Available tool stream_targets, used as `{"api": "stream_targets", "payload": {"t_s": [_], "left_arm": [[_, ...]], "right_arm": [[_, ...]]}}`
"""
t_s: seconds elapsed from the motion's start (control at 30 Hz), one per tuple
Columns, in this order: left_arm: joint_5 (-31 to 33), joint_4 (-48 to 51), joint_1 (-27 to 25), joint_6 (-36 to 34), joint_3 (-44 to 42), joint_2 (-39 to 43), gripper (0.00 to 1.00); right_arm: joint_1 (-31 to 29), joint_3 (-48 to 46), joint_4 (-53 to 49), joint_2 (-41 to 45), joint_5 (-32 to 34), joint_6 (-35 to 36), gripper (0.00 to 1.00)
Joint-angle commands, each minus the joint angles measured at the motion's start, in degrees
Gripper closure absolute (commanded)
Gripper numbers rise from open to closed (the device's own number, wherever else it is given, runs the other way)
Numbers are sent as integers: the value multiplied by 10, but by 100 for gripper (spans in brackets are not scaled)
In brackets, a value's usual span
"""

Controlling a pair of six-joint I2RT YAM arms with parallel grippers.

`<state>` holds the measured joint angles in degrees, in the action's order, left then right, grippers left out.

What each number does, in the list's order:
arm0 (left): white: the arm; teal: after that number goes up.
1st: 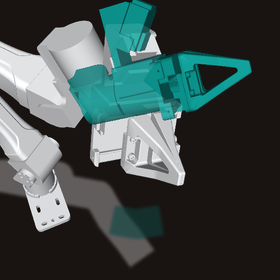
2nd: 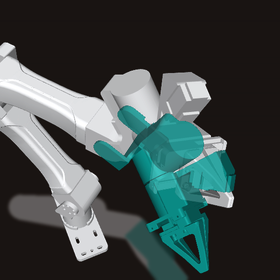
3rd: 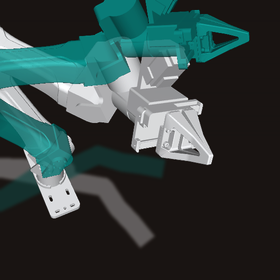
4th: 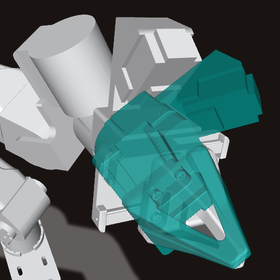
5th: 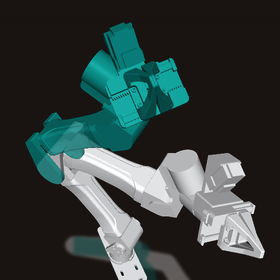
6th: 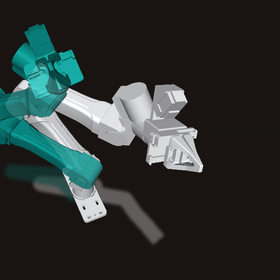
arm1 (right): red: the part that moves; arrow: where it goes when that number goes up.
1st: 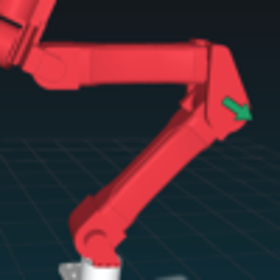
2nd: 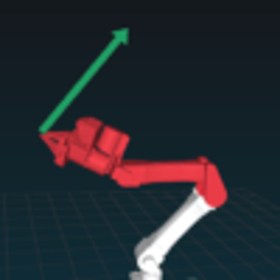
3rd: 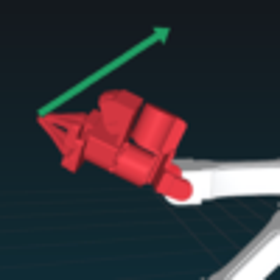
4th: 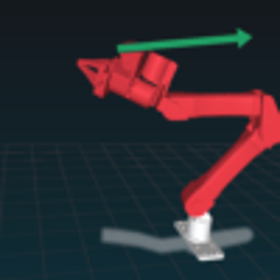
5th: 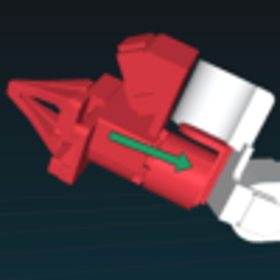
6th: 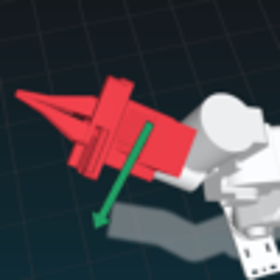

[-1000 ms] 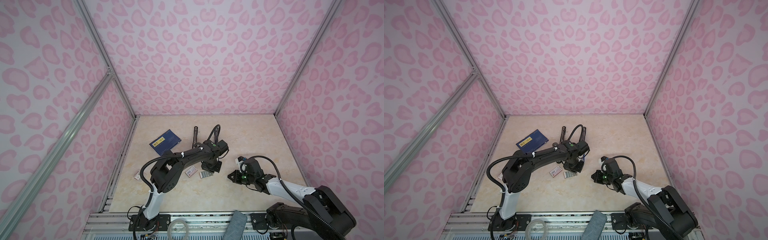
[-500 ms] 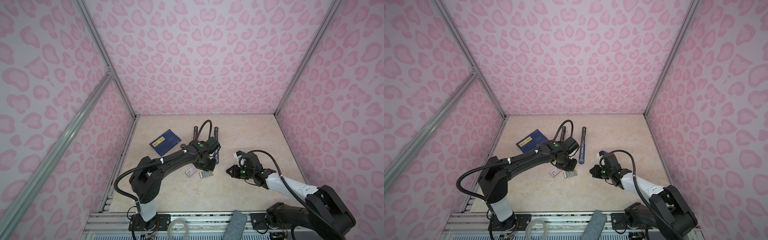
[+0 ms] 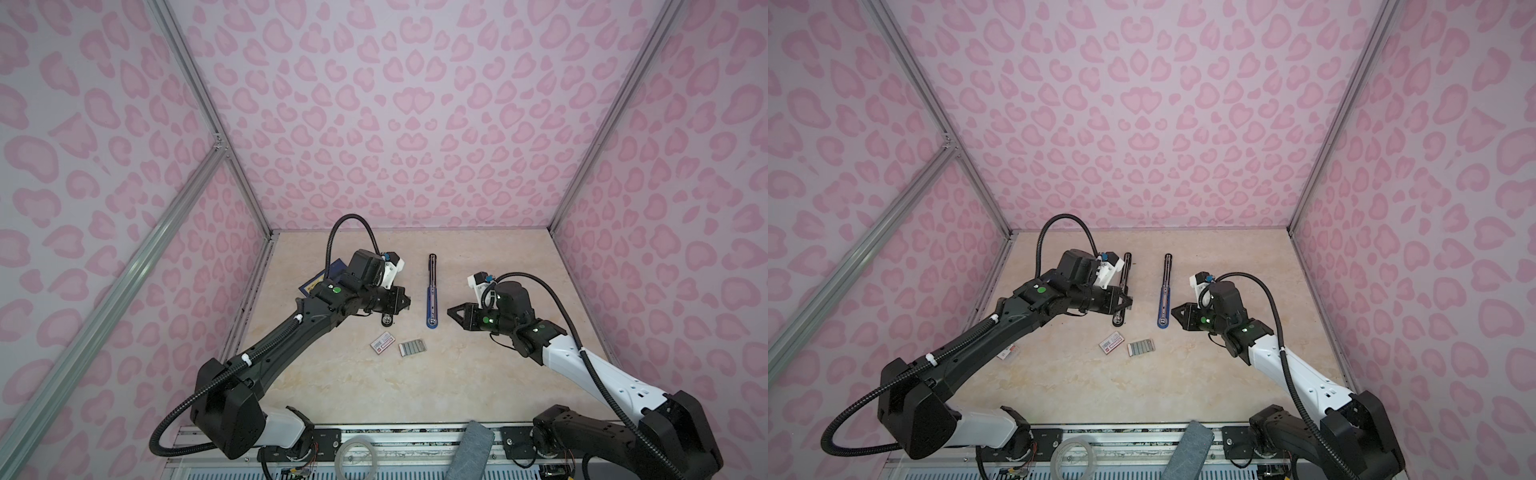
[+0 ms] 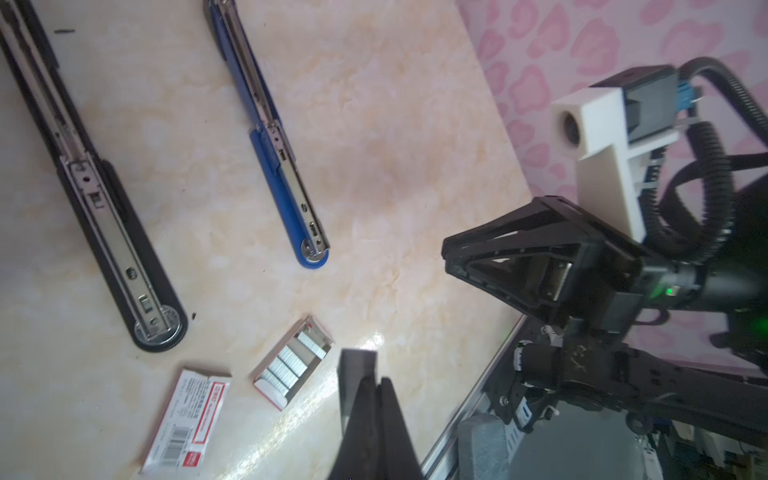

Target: Load the staples into the stapler

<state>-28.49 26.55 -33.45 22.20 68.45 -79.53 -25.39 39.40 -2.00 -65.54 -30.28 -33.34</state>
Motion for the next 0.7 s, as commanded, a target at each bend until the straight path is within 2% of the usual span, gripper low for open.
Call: {"api": "stream_targets", "payload": {"t_s": [0.0,0.17,0.33,0.47,0.67], "left_arm": [[-149,-83,13,-34,-4,21,97],[-251,-126,16,-50,-17,46,97],[-309,-175,16,-35,-31,59,97],[-316,-196,17,-30,-31,57,97],[-302,-247,16,-8,-38,35,97]], "right_arm": [[2,7,57,13,-26,-6,74],[8,5,121,49,-63,-20,66],[24,4,164,73,-119,-40,57],[45,1,245,72,-188,-98,52],[51,4,395,38,-252,-183,53]]}}
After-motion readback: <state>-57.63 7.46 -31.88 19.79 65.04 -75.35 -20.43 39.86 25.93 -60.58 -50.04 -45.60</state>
